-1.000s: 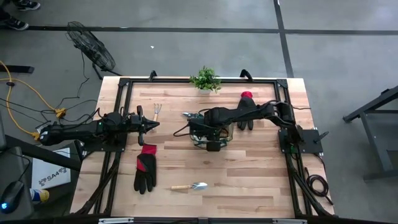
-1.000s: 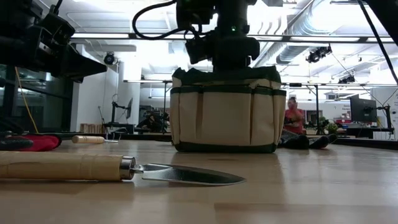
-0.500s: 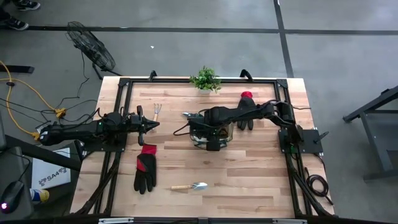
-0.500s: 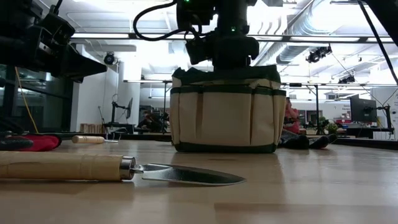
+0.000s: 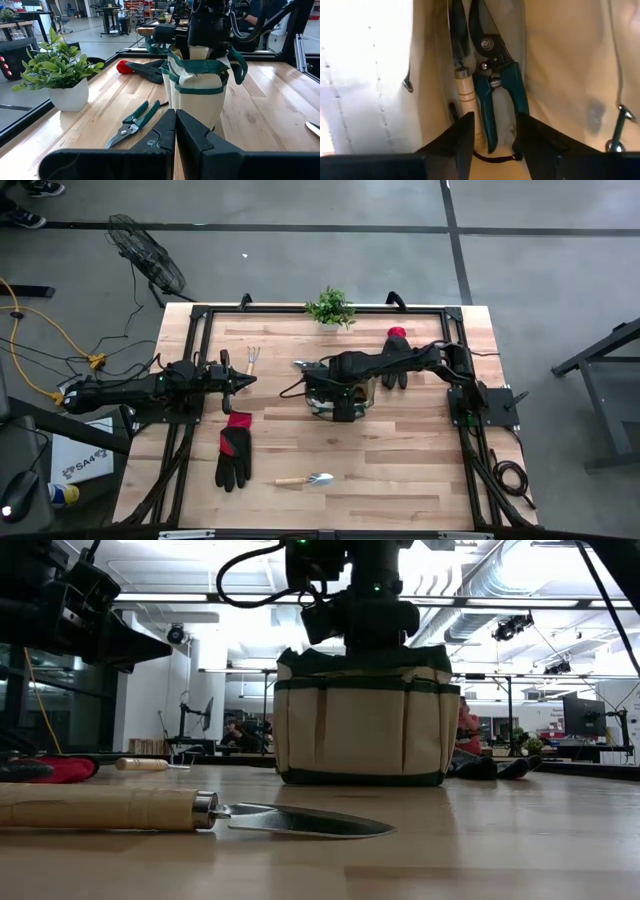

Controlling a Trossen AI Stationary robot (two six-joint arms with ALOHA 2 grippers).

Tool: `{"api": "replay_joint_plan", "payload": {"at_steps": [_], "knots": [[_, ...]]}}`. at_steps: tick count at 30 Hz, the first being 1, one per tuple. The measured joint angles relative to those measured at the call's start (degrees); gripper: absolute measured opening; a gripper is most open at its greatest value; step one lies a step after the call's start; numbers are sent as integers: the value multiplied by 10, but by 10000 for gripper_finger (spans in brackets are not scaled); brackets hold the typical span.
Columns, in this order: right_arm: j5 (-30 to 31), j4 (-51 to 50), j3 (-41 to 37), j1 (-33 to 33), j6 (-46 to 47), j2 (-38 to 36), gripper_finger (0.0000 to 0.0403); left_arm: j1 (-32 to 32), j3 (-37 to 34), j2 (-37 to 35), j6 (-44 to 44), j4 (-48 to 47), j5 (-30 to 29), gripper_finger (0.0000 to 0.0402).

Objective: Pick & Place Garden tools in Gardening bag
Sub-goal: Put the green shear scissors into the gardening bag

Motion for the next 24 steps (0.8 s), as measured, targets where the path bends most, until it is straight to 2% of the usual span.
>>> {"api": "replay_joint_plan", "payload": {"at_steps": [24], "knots": [[23, 6, 0, 0, 18, -71, 139, 0, 0, 0, 0, 0, 0, 10]]}}
